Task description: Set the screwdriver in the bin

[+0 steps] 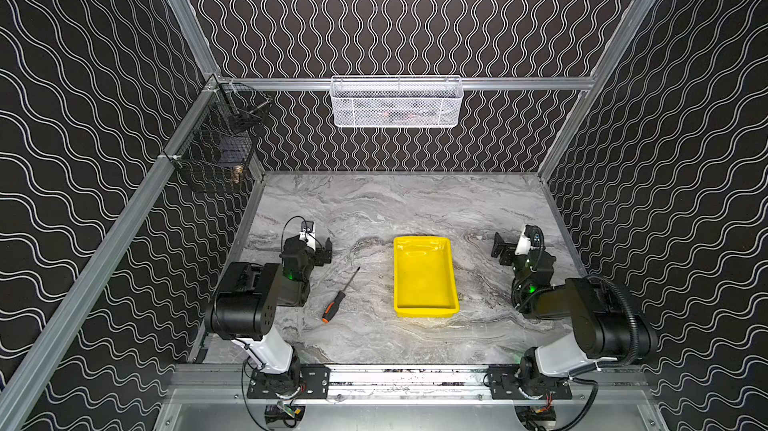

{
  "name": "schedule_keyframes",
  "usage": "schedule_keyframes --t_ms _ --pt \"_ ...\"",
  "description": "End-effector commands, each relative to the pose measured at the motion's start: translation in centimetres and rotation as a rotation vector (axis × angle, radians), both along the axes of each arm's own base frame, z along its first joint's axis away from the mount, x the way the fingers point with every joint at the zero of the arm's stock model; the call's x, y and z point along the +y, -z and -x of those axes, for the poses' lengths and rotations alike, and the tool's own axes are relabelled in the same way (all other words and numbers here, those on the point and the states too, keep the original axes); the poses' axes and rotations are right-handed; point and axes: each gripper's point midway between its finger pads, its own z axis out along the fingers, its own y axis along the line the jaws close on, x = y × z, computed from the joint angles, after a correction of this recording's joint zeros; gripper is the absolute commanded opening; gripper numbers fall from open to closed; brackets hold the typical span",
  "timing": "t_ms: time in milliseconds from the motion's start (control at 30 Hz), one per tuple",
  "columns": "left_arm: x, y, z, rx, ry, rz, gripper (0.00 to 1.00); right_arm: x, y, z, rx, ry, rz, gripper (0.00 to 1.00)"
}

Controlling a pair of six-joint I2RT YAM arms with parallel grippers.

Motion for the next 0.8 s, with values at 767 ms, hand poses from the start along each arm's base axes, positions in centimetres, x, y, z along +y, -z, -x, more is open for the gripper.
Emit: schedule_keyframes --t_ms 767 --pt "2.5 -2.4 0.0 -0.037 -0.151 -0.011 0.99 -0.1 -0.8 -0.2 -0.029 0.005 -0.007 0.99"
